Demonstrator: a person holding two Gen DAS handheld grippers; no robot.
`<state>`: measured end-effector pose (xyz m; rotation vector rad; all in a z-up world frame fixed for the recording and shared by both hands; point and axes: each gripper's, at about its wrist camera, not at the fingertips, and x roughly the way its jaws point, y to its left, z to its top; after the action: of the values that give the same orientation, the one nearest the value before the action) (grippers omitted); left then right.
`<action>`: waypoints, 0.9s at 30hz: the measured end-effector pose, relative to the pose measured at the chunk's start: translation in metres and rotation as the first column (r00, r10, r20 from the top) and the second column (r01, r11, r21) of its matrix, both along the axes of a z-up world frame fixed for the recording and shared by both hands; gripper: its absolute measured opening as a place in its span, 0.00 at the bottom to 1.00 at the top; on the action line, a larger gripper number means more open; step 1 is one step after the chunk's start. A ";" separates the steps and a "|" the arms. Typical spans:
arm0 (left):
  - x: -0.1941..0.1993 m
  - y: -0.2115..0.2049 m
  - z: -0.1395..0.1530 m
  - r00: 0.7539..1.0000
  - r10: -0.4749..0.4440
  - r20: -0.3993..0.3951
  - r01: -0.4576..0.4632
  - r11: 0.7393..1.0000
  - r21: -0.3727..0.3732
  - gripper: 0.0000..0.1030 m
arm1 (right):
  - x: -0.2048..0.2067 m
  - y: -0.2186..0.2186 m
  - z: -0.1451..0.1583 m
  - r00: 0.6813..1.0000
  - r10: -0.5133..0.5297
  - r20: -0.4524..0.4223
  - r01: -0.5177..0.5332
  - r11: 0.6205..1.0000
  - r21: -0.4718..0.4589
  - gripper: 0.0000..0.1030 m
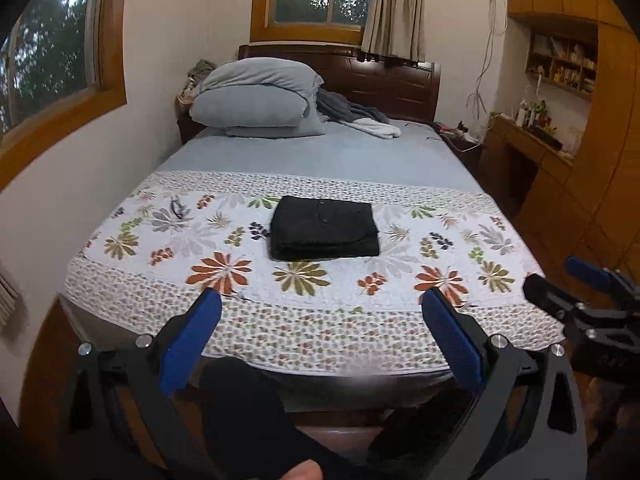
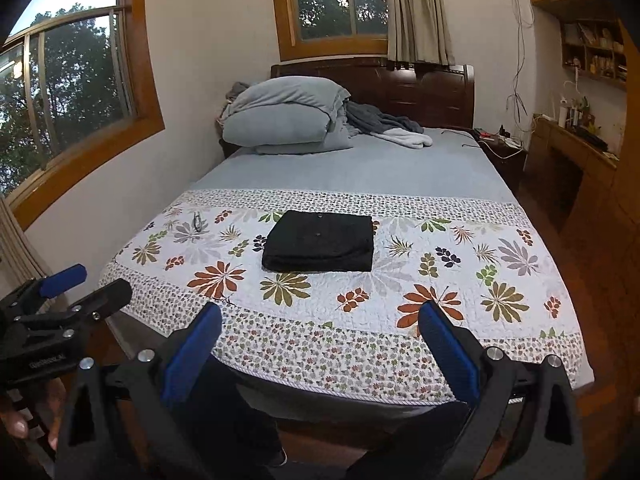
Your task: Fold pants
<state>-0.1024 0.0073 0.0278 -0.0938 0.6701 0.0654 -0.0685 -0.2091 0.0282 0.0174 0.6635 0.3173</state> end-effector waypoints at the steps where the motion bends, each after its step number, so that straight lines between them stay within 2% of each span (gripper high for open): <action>1: 0.003 0.000 -0.001 1.000 0.007 -0.006 -0.007 1.000 -0.002 0.97 | 0.002 0.000 -0.001 1.000 0.002 0.000 -0.002 1.000 -0.002 0.96; 5: 0.012 0.002 -0.005 0.999 0.045 -0.021 -0.045 0.999 0.028 0.97 | 0.016 0.001 -0.007 1.000 0.011 -0.019 -0.011 1.000 0.002 0.96; 8: 0.021 0.002 -0.006 0.997 0.077 0.000 -0.077 0.993 0.088 0.97 | 0.028 0.002 -0.010 0.999 0.012 -0.029 -0.012 1.000 0.006 0.96; 18: 0.048 0.012 -0.009 0.998 0.053 -0.028 -0.052 0.998 0.040 0.97 | 0.051 0.010 -0.018 0.998 0.028 -0.055 -0.028 1.000 -0.004 0.96; 27: 0.063 0.019 -0.018 0.995 0.079 -0.060 -0.078 0.997 0.018 0.97 | 0.063 0.016 -0.023 0.998 0.027 -0.060 -0.029 0.999 -0.024 0.96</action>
<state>-0.0399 0.0264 0.0097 -0.1032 0.7264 0.1499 -0.0058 -0.1930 0.0056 -0.0061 0.7274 0.3368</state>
